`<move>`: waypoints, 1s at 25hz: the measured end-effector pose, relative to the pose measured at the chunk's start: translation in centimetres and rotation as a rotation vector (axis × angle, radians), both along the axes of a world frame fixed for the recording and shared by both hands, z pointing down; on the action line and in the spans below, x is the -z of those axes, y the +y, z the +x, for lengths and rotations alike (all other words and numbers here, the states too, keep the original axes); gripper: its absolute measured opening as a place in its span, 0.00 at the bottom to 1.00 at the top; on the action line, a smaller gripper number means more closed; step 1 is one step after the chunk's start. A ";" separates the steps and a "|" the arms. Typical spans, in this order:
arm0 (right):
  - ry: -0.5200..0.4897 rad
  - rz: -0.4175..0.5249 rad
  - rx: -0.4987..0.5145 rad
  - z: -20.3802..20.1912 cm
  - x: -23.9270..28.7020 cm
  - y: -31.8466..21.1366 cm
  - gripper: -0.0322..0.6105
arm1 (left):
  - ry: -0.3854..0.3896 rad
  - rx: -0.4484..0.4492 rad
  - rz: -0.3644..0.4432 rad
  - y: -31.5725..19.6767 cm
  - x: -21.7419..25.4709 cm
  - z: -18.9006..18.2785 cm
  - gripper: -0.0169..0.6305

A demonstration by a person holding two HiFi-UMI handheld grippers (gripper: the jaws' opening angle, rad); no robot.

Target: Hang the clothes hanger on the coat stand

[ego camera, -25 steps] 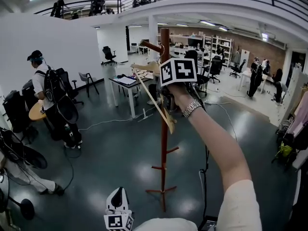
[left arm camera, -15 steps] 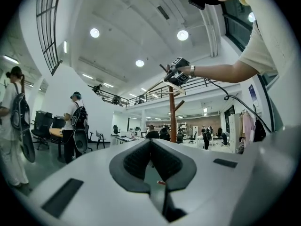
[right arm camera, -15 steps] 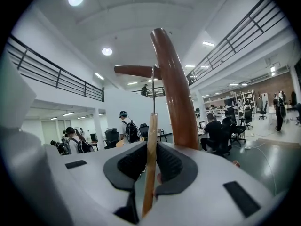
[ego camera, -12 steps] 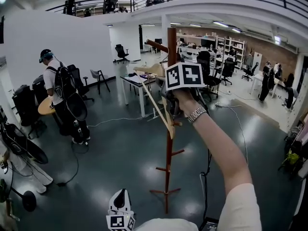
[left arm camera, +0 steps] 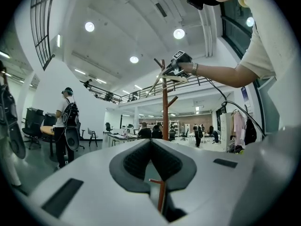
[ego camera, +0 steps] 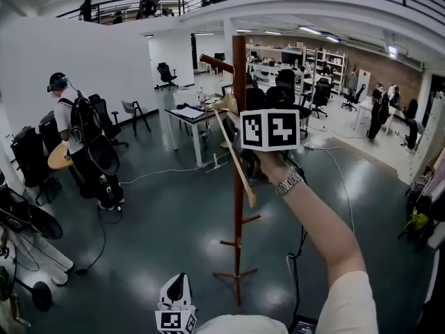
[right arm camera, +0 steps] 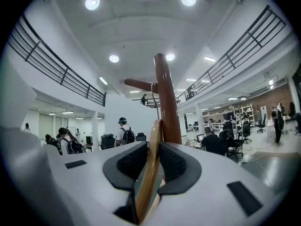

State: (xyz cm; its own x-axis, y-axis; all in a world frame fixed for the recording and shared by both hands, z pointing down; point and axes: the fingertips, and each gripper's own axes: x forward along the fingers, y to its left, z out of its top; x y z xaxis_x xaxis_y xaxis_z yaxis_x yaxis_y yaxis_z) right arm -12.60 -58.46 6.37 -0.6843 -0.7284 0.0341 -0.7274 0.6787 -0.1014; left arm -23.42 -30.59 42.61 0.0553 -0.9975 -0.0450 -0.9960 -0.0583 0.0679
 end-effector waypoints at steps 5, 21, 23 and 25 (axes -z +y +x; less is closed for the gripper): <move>0.039 0.062 -0.020 1.2 -0.8 1.8 0.16 | -0.002 -0.042 0.001 -0.4 -0.3 1.0 0.05; 0.117 0.349 -0.177 8.1 -5.8 11.7 0.16 | -0.015 -0.121 -0.023 -0.7 -1.7 3.1 0.05; 0.079 0.364 -0.193 8.8 -6.7 12.9 0.16 | -0.031 -0.121 -0.009 -1.2 -1.1 3.1 0.05; 0.024 0.347 -0.186 9.1 -8.2 14.1 0.16 | -0.042 -0.116 0.002 -1.5 -0.5 2.9 0.05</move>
